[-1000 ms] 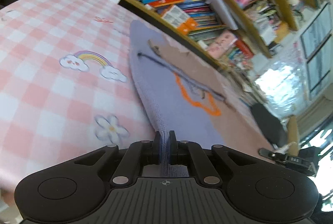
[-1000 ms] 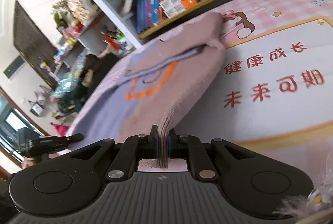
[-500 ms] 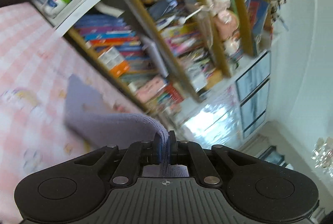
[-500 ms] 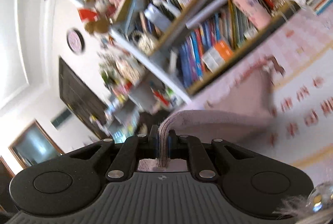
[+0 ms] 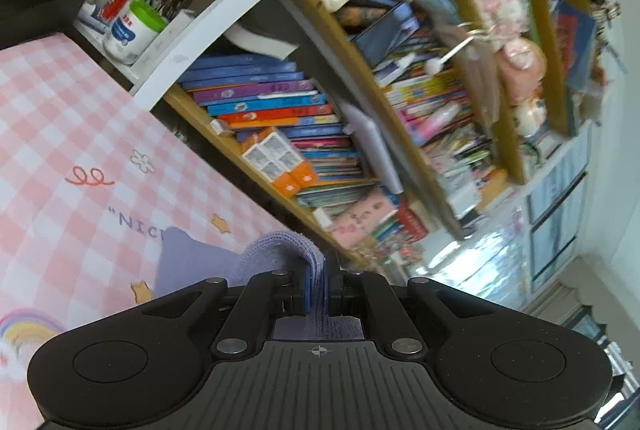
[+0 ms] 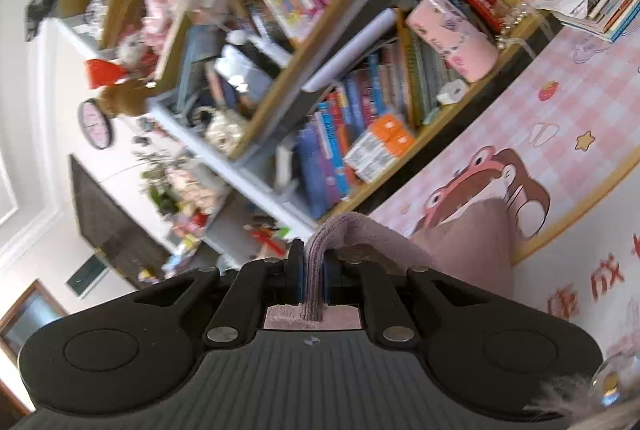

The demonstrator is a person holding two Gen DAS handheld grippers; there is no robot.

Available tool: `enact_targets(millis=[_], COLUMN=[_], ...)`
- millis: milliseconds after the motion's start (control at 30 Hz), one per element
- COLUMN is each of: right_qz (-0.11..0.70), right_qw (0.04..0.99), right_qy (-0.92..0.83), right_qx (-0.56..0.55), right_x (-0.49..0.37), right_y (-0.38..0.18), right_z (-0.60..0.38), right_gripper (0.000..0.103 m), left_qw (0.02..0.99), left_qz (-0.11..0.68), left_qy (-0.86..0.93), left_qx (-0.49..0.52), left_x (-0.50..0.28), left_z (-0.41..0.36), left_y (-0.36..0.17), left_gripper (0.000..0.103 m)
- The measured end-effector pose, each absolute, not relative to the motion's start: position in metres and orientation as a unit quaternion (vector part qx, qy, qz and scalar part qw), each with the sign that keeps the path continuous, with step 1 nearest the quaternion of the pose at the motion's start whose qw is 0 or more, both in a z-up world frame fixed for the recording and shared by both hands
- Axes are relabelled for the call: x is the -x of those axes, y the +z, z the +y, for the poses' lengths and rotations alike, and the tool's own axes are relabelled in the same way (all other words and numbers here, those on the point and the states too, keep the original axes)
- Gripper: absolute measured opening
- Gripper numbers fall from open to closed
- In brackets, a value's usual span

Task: Fold clothes

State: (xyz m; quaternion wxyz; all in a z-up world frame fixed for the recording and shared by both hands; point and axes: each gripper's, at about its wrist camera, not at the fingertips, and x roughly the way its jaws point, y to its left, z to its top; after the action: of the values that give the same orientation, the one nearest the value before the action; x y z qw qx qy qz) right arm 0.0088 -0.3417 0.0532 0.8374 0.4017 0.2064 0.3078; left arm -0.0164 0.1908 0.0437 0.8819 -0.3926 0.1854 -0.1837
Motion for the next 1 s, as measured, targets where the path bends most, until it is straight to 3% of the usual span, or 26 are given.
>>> enact_targets(millis=[400,533,600,700,833,1000], right_qz=[0.278,0.29,0.277,0.262,0.27,0.293], right_qw=[0.847,0.854,0.864,0.895,0.923,0.934], right_qy=[0.247,0.216,0.2,0.186,0.183,0.181], right_qx=[-0.379,-0.375,-0.369,-0.308,-0.205,-0.095], right_x=[-0.071,-0.077,-0.073,-0.067,-0.071,-0.091], right_y=[0.015,0.009,0.012,0.022,0.029,0.024], right_z=[-0.327,-0.329,-0.335,-0.336,-0.323,-0.296], right_gripper=[0.009,0.024,0.04,0.044,0.045,0.045], left_qw=[0.872,0.884,0.913,0.945,0.942,0.944], left_qz=[0.262,0.275,0.221,0.172,0.272,0.3], left_qy=[-0.144,-0.095,-0.072,-0.073,-0.087,-0.093], left_qx=[0.388,0.366,0.334,0.269,0.174,0.099], left_x=[-0.041,-0.042,-0.025,-0.008,-0.03,-0.055], left_z=[0.195,0.195,0.2,0.204,0.192,0.17], left_y=[0.0,0.004,0.018,0.037,0.035,0.019], left_gripper=[0.007,0.023,0.029,0.033,0.033,0.032])
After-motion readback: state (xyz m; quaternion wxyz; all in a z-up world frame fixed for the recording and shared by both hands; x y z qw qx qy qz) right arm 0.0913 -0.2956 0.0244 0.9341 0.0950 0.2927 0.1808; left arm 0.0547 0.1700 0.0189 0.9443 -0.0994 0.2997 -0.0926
